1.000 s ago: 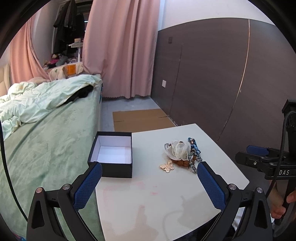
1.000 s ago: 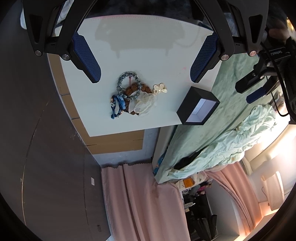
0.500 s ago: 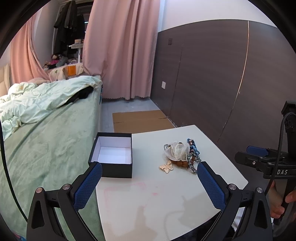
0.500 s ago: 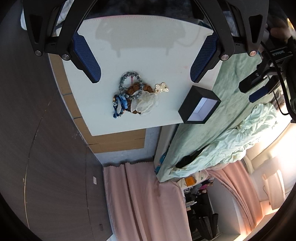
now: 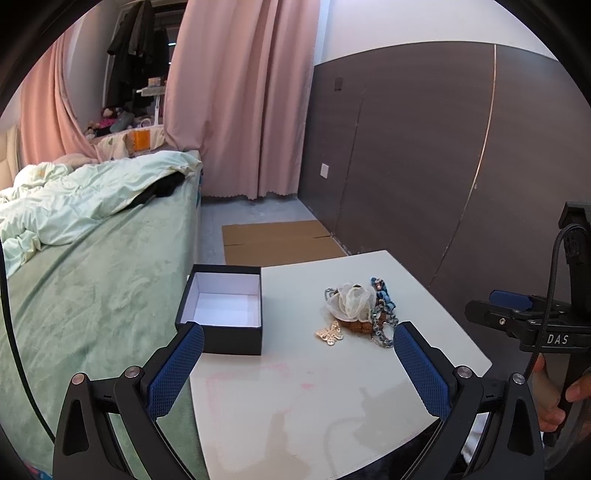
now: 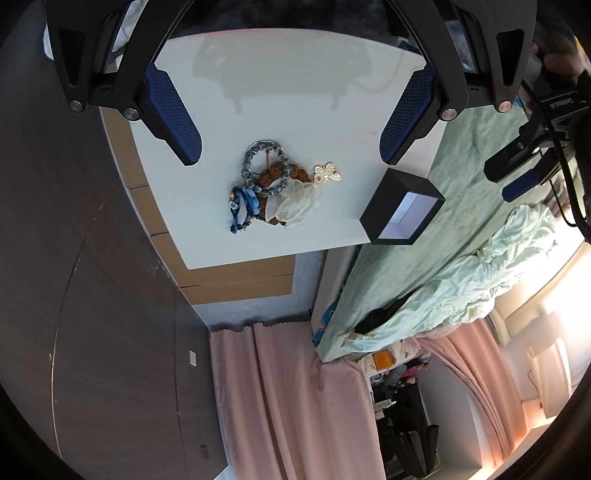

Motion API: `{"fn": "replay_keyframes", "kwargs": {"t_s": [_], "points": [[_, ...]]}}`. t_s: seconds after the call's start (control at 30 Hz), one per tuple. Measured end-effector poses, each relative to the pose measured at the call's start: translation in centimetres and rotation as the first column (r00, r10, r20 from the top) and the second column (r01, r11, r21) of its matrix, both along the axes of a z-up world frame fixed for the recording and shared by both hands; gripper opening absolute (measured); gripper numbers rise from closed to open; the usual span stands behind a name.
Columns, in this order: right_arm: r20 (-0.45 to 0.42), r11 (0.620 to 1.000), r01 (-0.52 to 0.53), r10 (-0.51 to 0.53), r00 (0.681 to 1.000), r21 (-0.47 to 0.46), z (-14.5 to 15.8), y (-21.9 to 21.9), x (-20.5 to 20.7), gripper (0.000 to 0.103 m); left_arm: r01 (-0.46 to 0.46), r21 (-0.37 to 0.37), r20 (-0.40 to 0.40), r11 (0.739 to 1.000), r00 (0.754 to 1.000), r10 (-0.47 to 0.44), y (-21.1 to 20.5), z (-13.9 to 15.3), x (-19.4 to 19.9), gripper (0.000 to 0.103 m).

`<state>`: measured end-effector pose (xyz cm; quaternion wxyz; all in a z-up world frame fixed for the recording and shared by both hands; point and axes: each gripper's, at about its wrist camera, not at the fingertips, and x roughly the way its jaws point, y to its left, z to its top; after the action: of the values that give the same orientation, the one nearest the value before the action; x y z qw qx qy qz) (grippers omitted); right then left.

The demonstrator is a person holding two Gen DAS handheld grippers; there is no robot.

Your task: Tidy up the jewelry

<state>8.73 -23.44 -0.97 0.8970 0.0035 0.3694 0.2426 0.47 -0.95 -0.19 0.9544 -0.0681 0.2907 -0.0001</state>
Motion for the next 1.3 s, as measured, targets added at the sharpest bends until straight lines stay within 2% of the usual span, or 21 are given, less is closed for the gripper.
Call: {"fn": "replay_keyframes", "kwargs": {"t_s": [0.33, 0.5, 0.73, 0.97, 1.1, 1.3], "points": [[0.002, 1.0, -0.001, 0.001, 1.0, -0.006, 0.4, -0.2, 0.3, 0.098, 0.011, -0.006, -0.005, 1.0, 1.0, -0.011, -0.5, -0.1, 0.8, 0.102], [-0.054, 0.999, 0.024, -0.023, 0.998, 0.031, 0.3, -1.3, 1.6, 0.098, 0.023, -0.031, -0.013, 0.999, 1.0, -0.024, -0.6, -0.3, 1.8, 0.102], [-0.083, 0.995, 0.078, -0.073, 0.994, 0.063, 0.4, -3.5, 3.4, 0.098, 0.042, -0.074, -0.024, 0.996, 0.999, -0.044, -1.1, -0.7, 3.7, 0.102], [-0.194, 0.98, 0.15, -0.123, 0.973, 0.133, -1.3, -5.9, 6.1, 0.097, 0.055, -0.122, -0.043, 0.991, 0.997, -0.061, -1.7, -1.6, 5.9, 0.093], [-0.241, 0.971, 0.175, -0.133, 0.962, 0.164, -2.3, -6.5, 7.3, 0.088, 0.078, -0.167, -0.075, 0.983, 0.993, -0.092, -2.2, -2.5, 7.6, 0.085], [-0.302, 0.96, 0.195, -0.13, 0.944, 0.199, -3.7, -6.5, 8.7, 0.086, 0.096, -0.198, -0.123, 0.975, 0.985, -0.122, -3.4, -4.3, 10.2, 0.082]]}}
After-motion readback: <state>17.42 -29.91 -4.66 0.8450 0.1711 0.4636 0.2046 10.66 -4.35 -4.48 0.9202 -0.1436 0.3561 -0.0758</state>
